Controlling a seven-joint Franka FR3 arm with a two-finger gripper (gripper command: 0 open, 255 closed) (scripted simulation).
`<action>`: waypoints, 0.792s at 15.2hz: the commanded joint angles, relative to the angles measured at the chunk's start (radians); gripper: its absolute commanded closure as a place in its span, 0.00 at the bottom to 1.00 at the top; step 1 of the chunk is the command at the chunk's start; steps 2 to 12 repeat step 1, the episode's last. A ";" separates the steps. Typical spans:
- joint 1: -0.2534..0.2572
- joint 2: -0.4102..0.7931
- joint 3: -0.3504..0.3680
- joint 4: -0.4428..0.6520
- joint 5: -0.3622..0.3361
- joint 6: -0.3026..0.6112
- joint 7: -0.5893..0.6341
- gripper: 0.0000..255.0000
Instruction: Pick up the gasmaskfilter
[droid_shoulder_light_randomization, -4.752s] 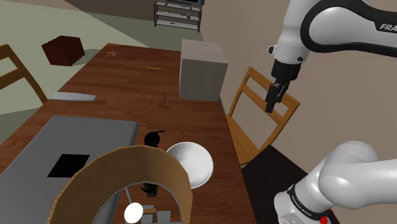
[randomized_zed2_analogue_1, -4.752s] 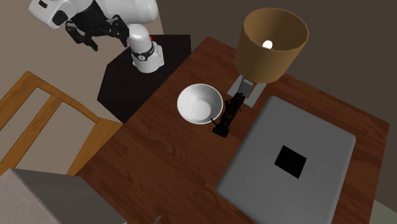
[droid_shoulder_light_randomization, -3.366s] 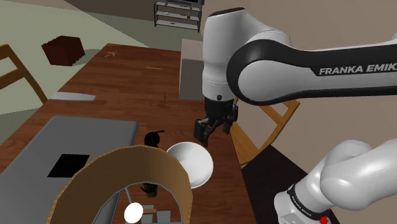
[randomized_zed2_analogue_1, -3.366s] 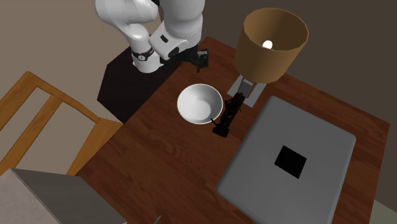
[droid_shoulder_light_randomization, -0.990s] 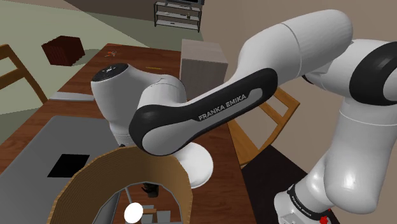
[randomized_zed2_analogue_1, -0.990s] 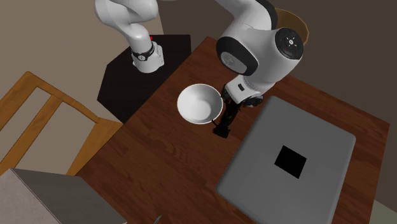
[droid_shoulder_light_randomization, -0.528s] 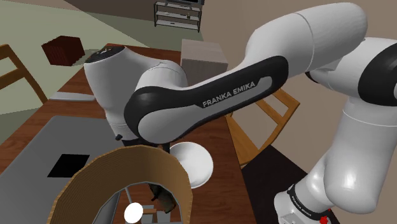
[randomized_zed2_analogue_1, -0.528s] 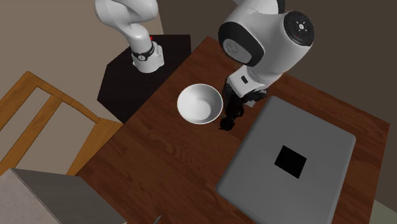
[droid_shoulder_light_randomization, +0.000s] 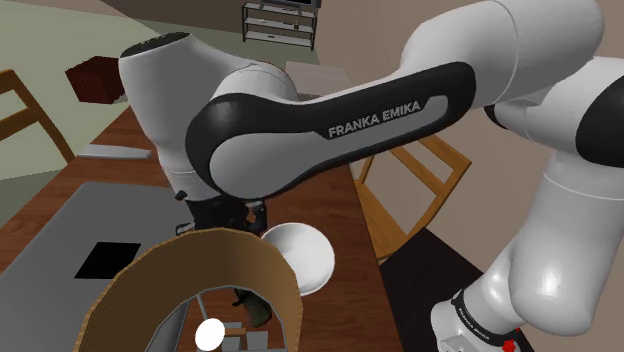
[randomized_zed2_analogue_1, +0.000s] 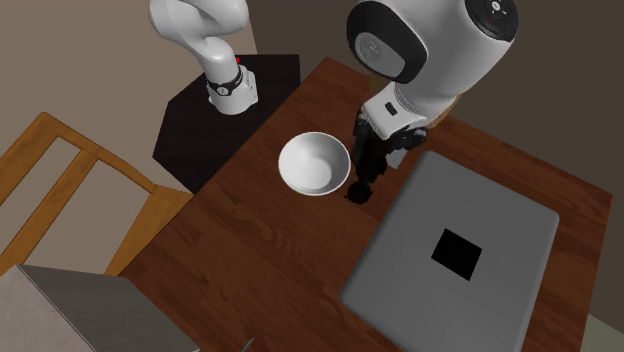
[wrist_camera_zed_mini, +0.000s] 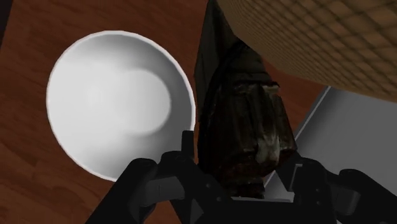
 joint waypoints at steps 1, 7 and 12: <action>-0.002 -0.005 0.001 0.003 0.003 -0.007 -0.002 1.00; -0.002 -0.005 0.001 0.003 0.003 -0.007 -0.002 1.00; -0.002 -0.005 0.001 0.003 0.003 -0.007 -0.002 1.00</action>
